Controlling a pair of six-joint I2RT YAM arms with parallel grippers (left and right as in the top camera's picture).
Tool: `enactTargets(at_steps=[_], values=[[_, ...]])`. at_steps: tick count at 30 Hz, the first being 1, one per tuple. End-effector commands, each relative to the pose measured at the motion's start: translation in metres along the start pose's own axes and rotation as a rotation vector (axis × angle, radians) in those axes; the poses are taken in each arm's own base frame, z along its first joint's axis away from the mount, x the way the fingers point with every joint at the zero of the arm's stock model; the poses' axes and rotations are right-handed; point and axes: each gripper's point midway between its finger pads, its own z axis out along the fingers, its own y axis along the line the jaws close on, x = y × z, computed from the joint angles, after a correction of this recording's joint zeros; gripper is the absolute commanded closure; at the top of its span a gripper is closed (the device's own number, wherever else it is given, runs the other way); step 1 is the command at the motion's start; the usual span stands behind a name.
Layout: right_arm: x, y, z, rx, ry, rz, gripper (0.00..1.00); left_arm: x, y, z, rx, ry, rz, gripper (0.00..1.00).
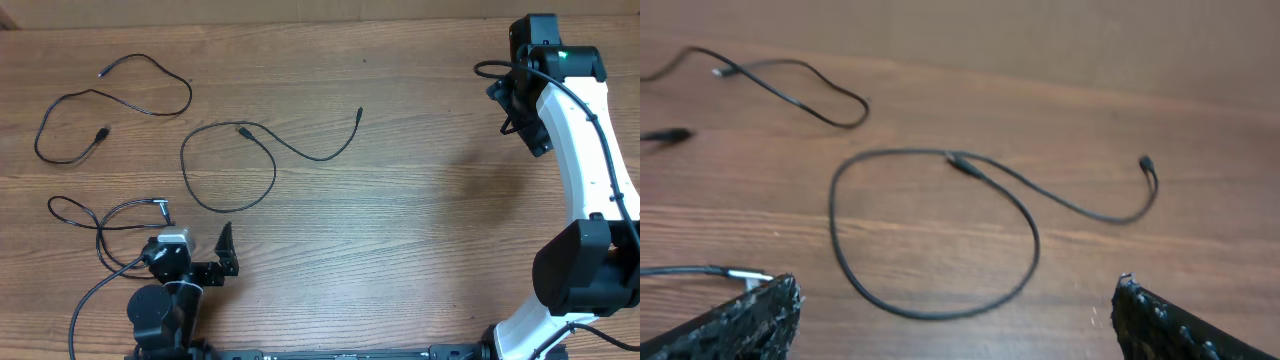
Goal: Untangle cables
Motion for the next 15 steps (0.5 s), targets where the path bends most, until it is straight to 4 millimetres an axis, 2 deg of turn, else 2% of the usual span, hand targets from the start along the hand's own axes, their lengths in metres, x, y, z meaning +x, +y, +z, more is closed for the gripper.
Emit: enactTargets(at_steps=[1,3,5,7,15], values=[[-0.009,0.002,-0.007,-0.017,-0.028,0.025,0.00,-0.010,0.015,0.002,-0.083,-0.074,-0.047,0.01],[-0.009,0.002,-0.007,-0.017,-0.028,0.026,0.00,-0.023,0.016,0.003,-0.085,-0.141,-0.048,0.00],[-0.009,0.002,-0.007,-0.017,-0.028,0.026,0.00,-0.027,0.015,0.004,-0.080,-0.172,-0.043,0.01],[-0.009,0.002,-0.007,-0.017,-0.028,0.026,0.00,-0.020,0.017,0.007,-0.082,-0.162,-0.044,0.00],[-0.009,0.002,-0.007,-0.017,-0.028,0.026,0.00,-0.020,0.019,0.007,-0.101,-0.164,0.008,0.01]])
